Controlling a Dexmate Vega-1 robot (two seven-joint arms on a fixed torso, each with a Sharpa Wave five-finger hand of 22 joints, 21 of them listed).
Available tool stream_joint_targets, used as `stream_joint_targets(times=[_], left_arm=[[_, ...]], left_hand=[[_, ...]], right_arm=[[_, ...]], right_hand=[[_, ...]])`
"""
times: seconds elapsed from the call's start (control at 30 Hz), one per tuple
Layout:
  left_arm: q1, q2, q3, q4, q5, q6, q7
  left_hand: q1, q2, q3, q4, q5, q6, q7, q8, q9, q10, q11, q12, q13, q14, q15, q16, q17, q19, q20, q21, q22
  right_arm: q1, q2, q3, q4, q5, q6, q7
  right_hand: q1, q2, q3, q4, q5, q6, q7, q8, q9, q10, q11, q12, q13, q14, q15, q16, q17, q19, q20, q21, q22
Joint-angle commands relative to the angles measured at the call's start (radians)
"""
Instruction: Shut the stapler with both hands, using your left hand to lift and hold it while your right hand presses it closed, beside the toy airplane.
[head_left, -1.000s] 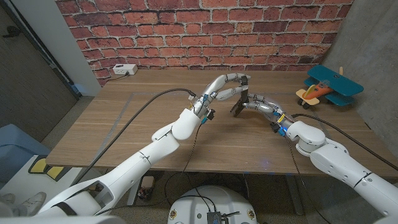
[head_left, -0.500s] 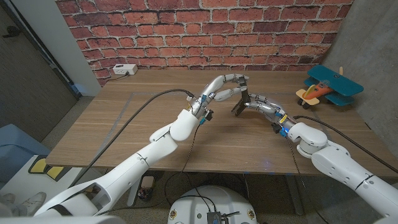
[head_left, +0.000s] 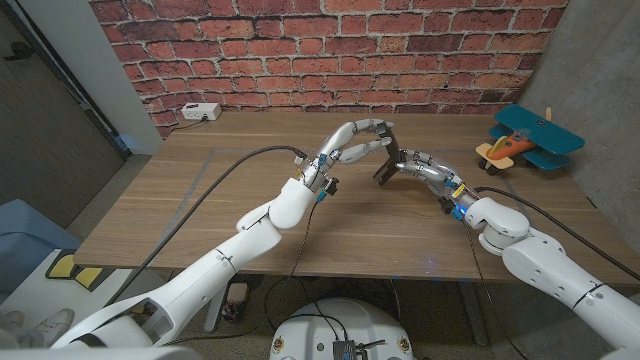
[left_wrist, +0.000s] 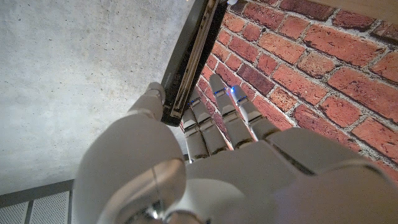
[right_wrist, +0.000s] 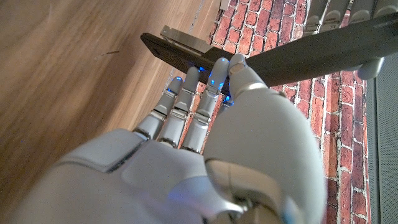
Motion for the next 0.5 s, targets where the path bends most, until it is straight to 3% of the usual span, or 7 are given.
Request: stream_joint_targets(times=[0.03, 0.5], left_arm=[[0.009, -0.004, -0.003, 0.007, 0.001, 0.002, 0.013], [0.022, -0.005, -0.002, 0.012, -0.007, 0.007, 0.022]], left_hand=[[-0.011, 0.022, 0.084, 0.085, 0.007, 0.06, -0.037, 0.005, 0.003, 0.027, -0.021, 0.006, 0.016, -0.004, -0.166, -0.005, 0.004, 0.005, 0.01, -0.007, 0.003], [-0.013, 0.021, 0.087, 0.085, 0.007, 0.062, -0.035, 0.004, 0.004, 0.028, -0.021, 0.005, 0.017, -0.01, -0.166, -0.011, 0.002, 0.005, 0.007, -0.011, 0.003]], right_arm=[[-0.016, -0.004, 0.027, 0.0, 0.038, 0.019, 0.024], [-0.03, -0.012, 0.05, -0.008, 0.061, 0.025, 0.041]], right_hand=[[0.012, 0.019, 0.026, 0.023, 0.004, 0.103, 0.034, 0.008, 0.006, 0.003, -0.009, -0.003, 0.001, 0.008, -0.175, -0.002, 0.004, -0.008, -0.02, 0.009, 0.003], [0.013, 0.019, 0.026, 0.023, 0.004, 0.104, 0.034, 0.005, 0.005, 0.003, -0.01, -0.005, 0.002, 0.012, -0.175, -0.005, 0.008, 0.002, -0.023, 0.021, 0.003]])
